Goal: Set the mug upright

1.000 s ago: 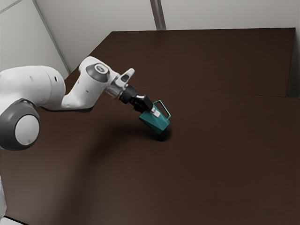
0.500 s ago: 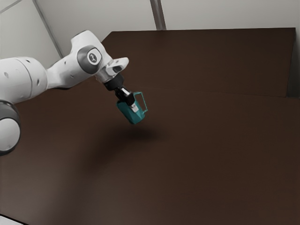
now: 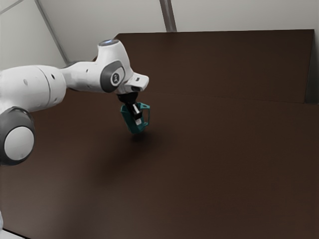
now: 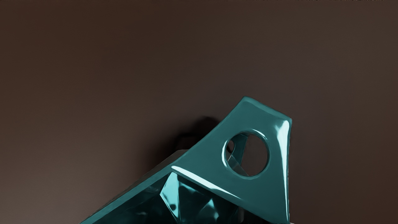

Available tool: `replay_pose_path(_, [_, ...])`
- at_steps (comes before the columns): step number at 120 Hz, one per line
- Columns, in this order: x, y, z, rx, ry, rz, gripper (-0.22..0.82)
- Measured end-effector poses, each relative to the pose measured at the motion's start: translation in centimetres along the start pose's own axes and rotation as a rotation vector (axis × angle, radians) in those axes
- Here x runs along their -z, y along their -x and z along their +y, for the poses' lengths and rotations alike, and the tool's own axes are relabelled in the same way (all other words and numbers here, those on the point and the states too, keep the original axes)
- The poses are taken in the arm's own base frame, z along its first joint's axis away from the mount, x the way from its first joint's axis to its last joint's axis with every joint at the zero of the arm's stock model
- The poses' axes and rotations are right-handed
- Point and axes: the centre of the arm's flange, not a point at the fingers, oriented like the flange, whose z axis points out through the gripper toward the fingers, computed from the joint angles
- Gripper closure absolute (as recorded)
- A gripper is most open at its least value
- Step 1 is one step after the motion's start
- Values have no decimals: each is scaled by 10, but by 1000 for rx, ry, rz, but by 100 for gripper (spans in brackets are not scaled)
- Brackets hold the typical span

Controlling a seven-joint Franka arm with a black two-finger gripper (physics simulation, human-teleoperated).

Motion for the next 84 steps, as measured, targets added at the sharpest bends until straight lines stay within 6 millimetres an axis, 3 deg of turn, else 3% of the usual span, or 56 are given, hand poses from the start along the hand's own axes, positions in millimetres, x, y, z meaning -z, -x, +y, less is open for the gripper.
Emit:
replay_pose_path(23, [-21, -13, 8, -39, -25, -14, 77])
replay_pose_path(75, [-38, -20, 11, -51, -45, -13, 77])
replay_pose_path(84, [-38, -20, 11, -48, -42, -11, 64])
